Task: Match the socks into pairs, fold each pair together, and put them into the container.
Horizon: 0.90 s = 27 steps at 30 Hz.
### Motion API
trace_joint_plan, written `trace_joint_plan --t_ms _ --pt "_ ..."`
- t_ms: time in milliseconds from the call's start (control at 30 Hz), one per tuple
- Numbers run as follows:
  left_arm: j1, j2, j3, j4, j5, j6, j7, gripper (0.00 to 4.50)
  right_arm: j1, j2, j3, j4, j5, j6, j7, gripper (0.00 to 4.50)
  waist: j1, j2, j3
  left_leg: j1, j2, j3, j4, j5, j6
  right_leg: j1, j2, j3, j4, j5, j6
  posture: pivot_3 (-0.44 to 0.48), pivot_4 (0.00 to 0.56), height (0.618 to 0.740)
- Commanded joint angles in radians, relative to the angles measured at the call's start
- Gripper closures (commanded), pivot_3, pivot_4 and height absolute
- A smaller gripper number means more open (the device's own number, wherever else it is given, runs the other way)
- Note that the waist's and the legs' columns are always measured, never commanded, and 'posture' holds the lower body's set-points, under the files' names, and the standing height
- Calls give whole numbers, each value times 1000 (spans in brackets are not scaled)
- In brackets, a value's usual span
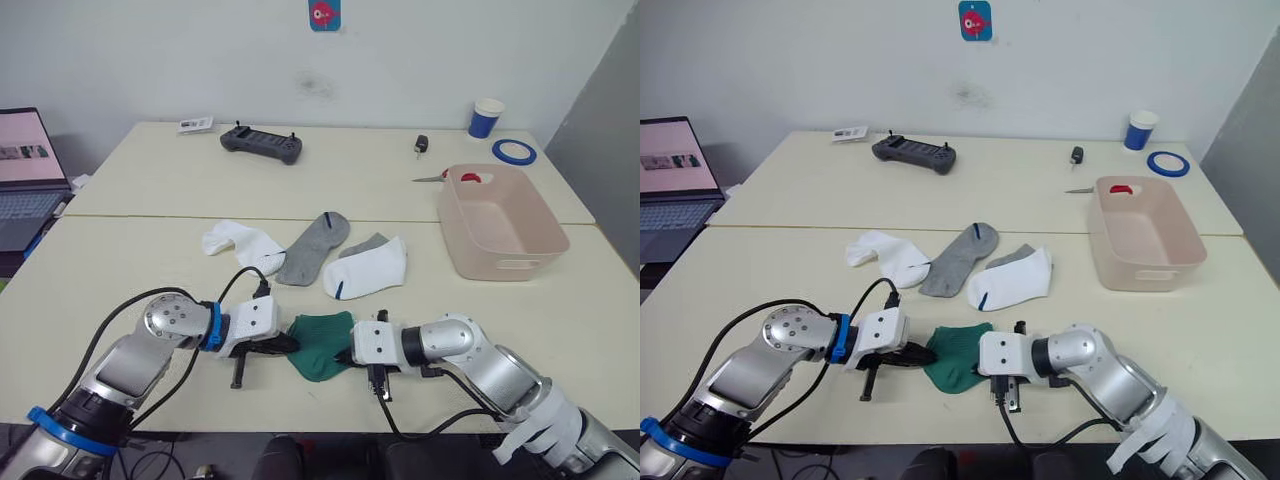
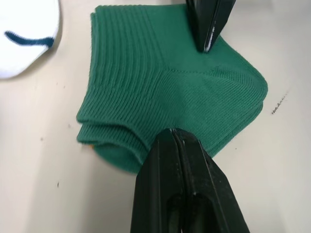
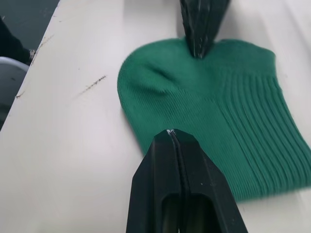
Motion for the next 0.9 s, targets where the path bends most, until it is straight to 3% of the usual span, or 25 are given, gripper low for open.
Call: trace_joint_plan --t_ms 33,167,467,633,800,900 --pt "-5 43 107 -107 -134 138 -28 4500 -26 24 -91 -87 78 77 -4 4474 0 0 0 0 0 0 0 0 0 0 0 0 0 0 0 0 150 740" --pt "-39 19 131 -190 -205 253 13 4500 -73 73 -110 -46 80 120 -47 4474 3 0 0 -2 1 -1 0 0 0 -1 1 -1 -1 0 0 0 150 740" --pt "-41 -104 -26 -34 10 123 129 4500 -88 105 -23 102 -35 46 -98 4474 4 0 0 -3 0 0 0 0 0 -1 1 0 -2 0 0 0 150 740" --pt "-15 -82 -35 38 79 66 135 4500 -31 47 -59 94 -49 46 -96 4474 4 0 0 -2 0 -1 0 0 0 -1 1 0 -2 0 0 0 150 740" --pt "3 -60 23 -25 22 96 126 4500 18 25 -180 0 52 122 -94 4474 4 0 0 1 0 0 0 0 0 1 1 1 -1 0 0 0 150 740" --pt "-9 -68 79 -119 -72 154 110 4500 37 32 -255 -68 153 235 -82 4474 1 0 0 0 0 0 0 0 0 0 1 1 0 0 0 0 150 740"
